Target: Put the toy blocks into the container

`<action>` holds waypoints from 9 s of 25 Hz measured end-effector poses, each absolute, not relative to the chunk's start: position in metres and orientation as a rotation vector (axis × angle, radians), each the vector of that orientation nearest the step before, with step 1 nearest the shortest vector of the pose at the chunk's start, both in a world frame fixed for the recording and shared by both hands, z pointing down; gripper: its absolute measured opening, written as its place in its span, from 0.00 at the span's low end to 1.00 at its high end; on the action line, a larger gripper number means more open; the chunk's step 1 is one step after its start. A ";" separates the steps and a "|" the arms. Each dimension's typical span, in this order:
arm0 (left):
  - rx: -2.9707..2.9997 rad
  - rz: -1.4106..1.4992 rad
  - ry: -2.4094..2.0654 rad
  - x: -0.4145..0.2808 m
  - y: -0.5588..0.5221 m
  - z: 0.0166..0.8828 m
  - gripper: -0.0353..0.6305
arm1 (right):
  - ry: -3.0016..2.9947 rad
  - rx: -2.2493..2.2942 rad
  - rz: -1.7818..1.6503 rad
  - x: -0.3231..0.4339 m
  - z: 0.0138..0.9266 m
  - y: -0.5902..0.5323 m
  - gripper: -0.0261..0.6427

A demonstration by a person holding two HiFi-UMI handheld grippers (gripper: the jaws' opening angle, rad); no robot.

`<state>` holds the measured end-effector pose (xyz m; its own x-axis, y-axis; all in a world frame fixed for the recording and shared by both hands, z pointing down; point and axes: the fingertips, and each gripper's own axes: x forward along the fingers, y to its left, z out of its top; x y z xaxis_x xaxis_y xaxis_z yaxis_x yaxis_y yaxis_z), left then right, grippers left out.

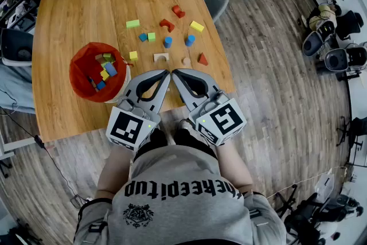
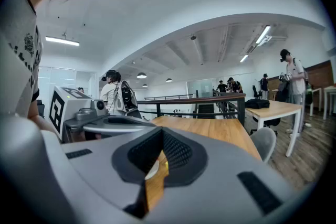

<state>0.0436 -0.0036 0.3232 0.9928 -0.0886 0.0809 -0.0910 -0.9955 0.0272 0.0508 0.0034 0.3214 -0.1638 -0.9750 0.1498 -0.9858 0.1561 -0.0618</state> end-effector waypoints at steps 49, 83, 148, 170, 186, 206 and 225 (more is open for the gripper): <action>3.011 0.239 -0.297 0.025 -0.031 0.356 0.07 | -2.400 1.967 0.234 0.059 0.324 -0.029 0.06; 2.570 0.667 -1.012 0.056 -0.038 0.469 0.23 | -2.805 1.260 0.336 0.097 0.347 -0.065 0.06; 2.567 0.361 -1.307 0.012 -0.081 0.366 0.15 | -2.866 1.121 0.347 0.057 0.343 -0.089 0.06; 2.612 0.253 -1.409 -0.084 -0.132 0.323 0.15 | -2.844 1.198 0.292 -0.002 0.327 -0.106 0.06; 2.677 0.266 -1.394 -0.105 -0.163 0.320 0.17 | -2.778 1.302 0.292 -0.016 0.328 -0.125 0.06; 2.817 0.184 -1.016 -0.011 -0.140 0.309 0.08 | -2.648 1.580 0.272 0.065 0.320 -0.108 0.06; 2.912 0.256 -0.607 0.098 -0.099 0.329 0.07 | -2.373 1.966 0.311 0.180 0.333 -0.052 0.06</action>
